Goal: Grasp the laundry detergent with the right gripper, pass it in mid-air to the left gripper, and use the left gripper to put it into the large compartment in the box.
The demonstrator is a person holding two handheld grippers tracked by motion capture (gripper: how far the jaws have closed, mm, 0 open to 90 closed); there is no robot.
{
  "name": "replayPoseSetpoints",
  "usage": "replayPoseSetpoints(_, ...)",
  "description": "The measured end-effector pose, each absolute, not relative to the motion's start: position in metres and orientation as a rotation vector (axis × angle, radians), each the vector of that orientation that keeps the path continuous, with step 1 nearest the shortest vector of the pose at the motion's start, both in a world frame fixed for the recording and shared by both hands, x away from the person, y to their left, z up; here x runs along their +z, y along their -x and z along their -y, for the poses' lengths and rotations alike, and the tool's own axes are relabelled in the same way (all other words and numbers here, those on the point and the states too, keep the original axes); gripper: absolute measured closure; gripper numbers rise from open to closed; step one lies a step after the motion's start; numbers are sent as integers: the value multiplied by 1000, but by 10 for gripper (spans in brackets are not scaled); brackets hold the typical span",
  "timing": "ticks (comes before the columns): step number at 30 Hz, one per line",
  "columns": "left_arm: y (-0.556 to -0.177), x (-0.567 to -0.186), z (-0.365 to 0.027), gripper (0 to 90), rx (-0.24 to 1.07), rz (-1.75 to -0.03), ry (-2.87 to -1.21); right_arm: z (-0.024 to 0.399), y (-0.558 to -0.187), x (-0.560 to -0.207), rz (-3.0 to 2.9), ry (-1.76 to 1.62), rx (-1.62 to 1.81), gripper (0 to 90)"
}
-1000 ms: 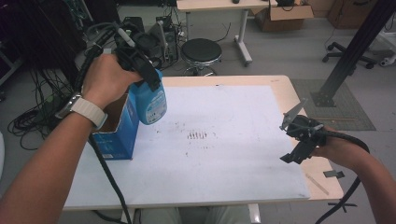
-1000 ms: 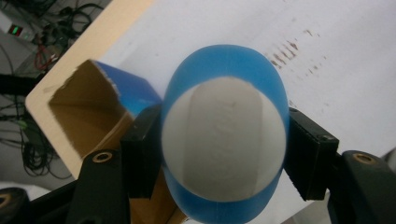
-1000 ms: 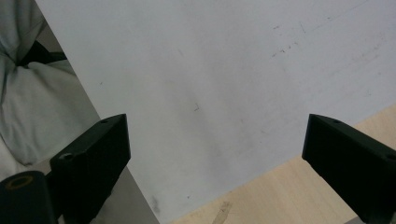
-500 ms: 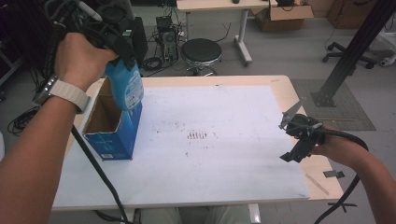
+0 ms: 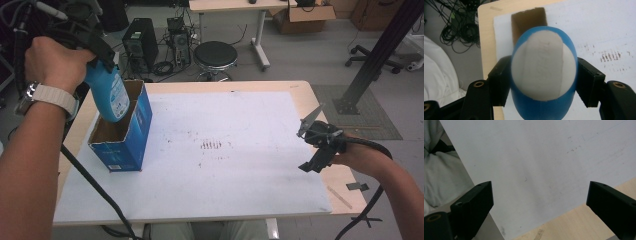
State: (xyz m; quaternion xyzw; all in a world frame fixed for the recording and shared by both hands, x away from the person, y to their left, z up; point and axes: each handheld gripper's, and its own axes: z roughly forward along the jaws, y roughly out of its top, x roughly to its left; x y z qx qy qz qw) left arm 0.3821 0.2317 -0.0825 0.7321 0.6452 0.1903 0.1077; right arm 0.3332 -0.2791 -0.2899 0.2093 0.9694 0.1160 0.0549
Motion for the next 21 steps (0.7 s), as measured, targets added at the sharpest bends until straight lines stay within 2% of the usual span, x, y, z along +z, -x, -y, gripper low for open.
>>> replayPoseSetpoints(21,-388,-137,-255,382,550,-2012,-2035,282,-333,-295,-2946,-652,345,70)
